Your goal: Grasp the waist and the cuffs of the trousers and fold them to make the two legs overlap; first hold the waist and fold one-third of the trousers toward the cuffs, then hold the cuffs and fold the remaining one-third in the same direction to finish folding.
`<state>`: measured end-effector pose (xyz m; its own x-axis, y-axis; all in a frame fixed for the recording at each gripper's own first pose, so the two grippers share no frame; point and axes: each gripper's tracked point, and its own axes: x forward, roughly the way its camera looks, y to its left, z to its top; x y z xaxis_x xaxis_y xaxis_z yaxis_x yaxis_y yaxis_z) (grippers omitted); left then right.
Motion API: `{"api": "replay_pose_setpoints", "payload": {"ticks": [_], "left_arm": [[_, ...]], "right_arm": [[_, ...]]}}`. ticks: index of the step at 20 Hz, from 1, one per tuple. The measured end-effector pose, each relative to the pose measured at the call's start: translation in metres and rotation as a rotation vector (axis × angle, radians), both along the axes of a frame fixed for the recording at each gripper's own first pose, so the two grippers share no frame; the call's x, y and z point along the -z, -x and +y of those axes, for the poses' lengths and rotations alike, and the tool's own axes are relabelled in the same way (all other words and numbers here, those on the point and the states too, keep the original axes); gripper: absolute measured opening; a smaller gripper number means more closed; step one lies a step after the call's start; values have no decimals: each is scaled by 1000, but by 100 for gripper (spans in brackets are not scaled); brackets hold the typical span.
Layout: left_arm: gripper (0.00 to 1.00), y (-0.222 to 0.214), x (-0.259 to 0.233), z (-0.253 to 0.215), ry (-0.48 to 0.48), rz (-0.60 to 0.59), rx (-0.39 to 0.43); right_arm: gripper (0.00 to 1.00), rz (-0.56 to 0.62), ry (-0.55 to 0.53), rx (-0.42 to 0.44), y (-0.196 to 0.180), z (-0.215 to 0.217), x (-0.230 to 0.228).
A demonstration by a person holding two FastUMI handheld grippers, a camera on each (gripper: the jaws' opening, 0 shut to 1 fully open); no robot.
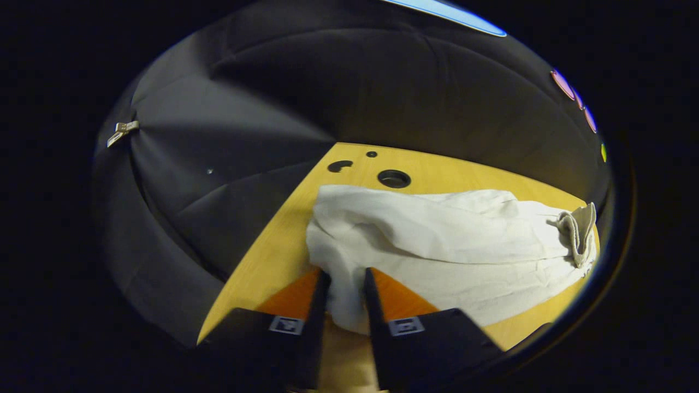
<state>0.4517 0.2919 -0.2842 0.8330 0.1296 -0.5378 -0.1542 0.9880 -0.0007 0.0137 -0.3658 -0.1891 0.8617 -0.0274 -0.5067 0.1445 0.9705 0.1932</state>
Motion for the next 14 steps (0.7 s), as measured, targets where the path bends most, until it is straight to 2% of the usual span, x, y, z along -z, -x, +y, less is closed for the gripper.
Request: {"api": "replay_pose_setpoints", "payload": {"ticks": [1,4,5,11,14], "left_arm": [[30,3,-2,-3,-18,8,6],[16,1,-2,-7,-68,21,-1],[7,3,-2,-7,-83,29,-11],[6,9,-14,-25,-109,26,-54],[6,14,-43,-41,-103,-25,-67]], "right_arm": [[99,7,-16,7,1,-2,-3],[99,-27,-25,39,-3,-20,-29],[98,-30,-11,42,-1,-28,-36],[99,-50,148,2,11,-81,-80],[99,-54,166,-16,17,-94,-93]]}}
